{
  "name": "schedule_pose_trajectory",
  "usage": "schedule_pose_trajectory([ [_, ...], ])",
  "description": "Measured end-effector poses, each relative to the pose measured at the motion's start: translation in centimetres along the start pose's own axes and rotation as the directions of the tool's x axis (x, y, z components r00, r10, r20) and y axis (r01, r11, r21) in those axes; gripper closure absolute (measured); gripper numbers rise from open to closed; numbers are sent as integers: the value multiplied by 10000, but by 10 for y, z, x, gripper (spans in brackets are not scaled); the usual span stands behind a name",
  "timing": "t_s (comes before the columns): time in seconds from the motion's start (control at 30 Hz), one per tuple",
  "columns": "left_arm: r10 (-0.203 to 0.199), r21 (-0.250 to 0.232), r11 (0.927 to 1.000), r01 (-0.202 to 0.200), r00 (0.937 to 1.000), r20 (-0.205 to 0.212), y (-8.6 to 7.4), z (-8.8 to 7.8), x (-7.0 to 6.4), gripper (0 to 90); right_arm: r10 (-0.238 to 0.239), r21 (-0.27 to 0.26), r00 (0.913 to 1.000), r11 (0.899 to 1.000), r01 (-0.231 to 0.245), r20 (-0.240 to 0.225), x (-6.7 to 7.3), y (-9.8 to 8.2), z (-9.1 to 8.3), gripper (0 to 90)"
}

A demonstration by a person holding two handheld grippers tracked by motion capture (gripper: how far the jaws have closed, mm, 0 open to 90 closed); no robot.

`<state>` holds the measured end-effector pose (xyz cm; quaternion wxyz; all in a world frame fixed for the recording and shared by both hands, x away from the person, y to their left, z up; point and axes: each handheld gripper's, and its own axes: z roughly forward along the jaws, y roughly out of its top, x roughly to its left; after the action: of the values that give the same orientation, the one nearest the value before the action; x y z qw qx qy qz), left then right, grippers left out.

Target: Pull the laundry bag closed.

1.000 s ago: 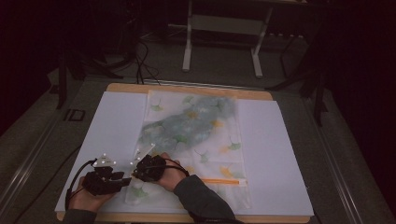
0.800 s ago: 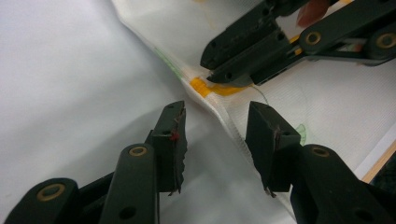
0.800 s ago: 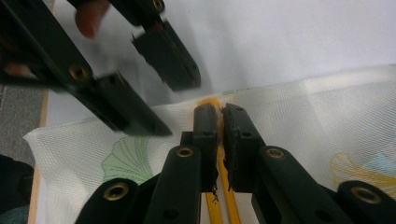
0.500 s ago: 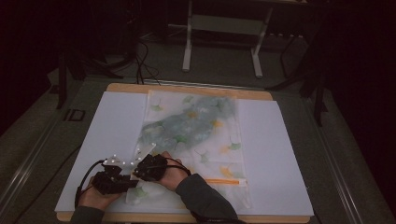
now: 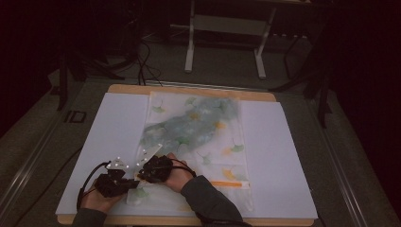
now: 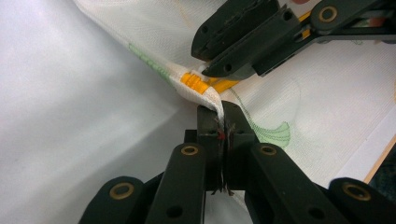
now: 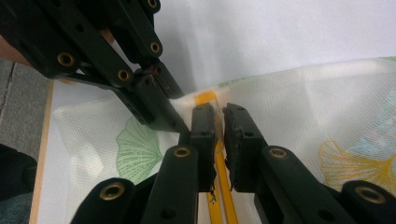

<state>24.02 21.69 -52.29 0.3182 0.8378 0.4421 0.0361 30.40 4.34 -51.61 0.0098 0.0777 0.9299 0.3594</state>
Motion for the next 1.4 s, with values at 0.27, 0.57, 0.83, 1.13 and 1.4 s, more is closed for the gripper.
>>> schedule_pose_trajectory([
  [0.27, 218, -28, 9998, -218, 9997, -146, 0, 0, -2, 876, 148, -25, 9997, 9999, -148, -182, -4, -5, 1, 791],
  [0.57, 573, -75, 9983, -575, 9979, -292, -1, -2, -3, 876, -6, -11, 9989, 10000, 6, -470, -5, -6, 1, 787],
  [0.83, 974, -17, 9952, -976, 9941, -481, -1, -3, -5, 878, 91, -62, 9971, 9999, -96, -759, -6, -7, 5, 781],
  [1.13, 1152, -31, 9933, -1155, 9920, -508, -1, -3, -5, 879, 181, -124, 9950, 9997, -194, -983, -9, -10, 6, 833],
  [1.4, 1051, -197, 9942, -1058, 9939, -336, -3, -5, -3, 880, 227, -115, 9953, 9996, -239, -941, -9, -12, 5, 845],
])
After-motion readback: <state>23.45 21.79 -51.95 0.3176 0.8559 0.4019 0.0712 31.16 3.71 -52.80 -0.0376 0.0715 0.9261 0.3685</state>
